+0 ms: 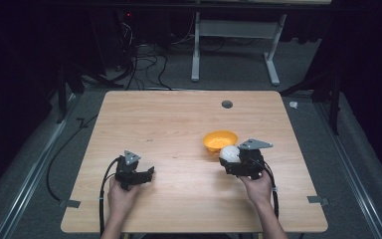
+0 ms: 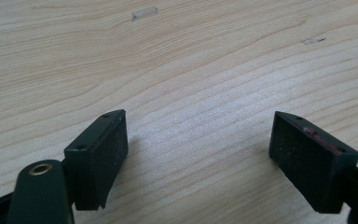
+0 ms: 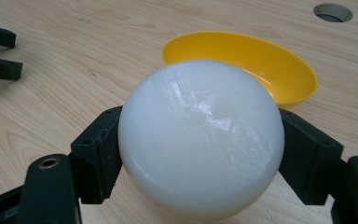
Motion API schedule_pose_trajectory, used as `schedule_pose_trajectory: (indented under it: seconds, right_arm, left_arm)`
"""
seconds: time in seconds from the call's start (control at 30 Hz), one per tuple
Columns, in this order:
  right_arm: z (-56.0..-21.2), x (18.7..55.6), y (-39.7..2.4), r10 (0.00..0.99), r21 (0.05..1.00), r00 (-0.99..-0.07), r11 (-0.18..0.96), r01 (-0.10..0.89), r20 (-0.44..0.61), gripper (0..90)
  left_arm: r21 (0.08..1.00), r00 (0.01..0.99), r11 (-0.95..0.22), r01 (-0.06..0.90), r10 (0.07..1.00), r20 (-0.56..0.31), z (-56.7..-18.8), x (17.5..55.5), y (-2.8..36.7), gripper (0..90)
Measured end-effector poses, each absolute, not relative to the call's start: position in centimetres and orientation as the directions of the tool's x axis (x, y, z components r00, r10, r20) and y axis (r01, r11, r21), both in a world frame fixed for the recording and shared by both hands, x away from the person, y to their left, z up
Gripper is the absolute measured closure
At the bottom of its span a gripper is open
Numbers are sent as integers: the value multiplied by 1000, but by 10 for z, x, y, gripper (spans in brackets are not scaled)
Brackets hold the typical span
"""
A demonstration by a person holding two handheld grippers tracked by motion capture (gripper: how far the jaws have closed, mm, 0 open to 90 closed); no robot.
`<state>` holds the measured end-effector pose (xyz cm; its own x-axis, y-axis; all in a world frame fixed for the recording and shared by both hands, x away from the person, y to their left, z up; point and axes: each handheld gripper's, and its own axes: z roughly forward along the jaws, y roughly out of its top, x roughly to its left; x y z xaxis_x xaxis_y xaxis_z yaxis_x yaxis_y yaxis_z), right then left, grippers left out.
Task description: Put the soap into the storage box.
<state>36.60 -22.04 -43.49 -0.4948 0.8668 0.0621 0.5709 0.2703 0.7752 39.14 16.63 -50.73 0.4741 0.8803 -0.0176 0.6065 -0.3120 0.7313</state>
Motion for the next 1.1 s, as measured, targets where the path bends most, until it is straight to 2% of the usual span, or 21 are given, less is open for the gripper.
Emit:
schedule_pose_trajectory:
  seconds: [1.1]
  right_arm:
    - [-422,392,-234,881,783,-464,220,582,97,249]
  left_arm:
    - [731,474,-312,606,880,-17,-507,391,166,201]
